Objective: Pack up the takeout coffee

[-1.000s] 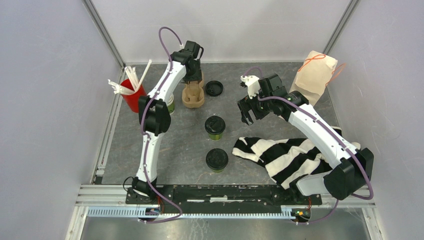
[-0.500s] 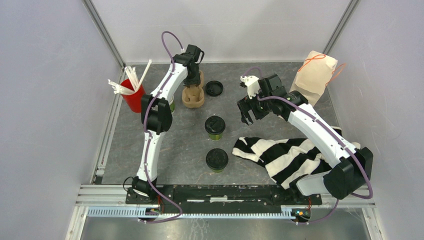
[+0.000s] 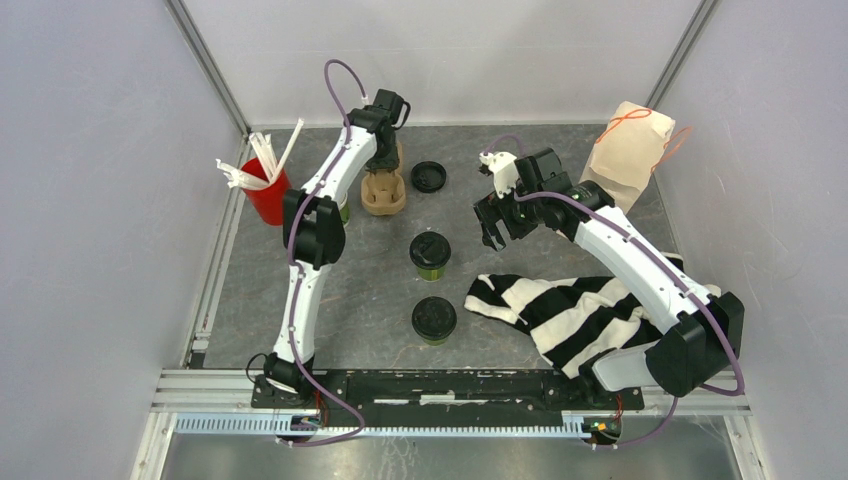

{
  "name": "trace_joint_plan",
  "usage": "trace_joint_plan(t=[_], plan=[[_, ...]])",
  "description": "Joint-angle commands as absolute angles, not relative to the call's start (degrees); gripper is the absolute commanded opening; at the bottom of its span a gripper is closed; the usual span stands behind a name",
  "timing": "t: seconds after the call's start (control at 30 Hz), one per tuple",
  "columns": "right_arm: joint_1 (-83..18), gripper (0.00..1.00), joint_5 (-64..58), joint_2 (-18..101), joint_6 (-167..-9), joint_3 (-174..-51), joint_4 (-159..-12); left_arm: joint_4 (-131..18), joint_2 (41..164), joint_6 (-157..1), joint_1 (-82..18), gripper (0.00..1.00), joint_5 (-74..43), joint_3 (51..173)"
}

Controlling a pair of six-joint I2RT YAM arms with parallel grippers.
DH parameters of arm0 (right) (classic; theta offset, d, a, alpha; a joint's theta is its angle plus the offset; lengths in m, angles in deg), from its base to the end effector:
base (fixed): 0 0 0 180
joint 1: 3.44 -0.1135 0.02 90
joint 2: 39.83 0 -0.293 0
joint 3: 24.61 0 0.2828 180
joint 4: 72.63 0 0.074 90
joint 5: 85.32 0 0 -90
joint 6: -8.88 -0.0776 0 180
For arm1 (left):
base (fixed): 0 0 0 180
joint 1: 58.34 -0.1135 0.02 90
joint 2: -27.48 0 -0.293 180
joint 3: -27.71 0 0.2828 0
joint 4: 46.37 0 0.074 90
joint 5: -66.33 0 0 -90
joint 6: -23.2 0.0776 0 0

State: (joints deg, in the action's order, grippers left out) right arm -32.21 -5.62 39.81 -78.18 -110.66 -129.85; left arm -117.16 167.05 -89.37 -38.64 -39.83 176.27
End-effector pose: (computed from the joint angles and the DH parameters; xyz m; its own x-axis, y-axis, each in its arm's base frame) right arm 0.2943 0.1774 0.3168 -0.6491 -0.4140 -0.6382 -0.6067 0.7879 0.1060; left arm 0.5651 -0.1794 0.2168 -0.8429 -0.0898 -0.5305 -0.1338 0.9900 0.0451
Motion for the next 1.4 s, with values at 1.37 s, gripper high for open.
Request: trace_joint_plan(t=[1.37], plan=[[-30.8, 0.91, -11.5, 49.4, -86.5, -123.1, -122.8, -114.2, 156.8, -103.8, -42.3, 0.02, -28.1, 170.5]])
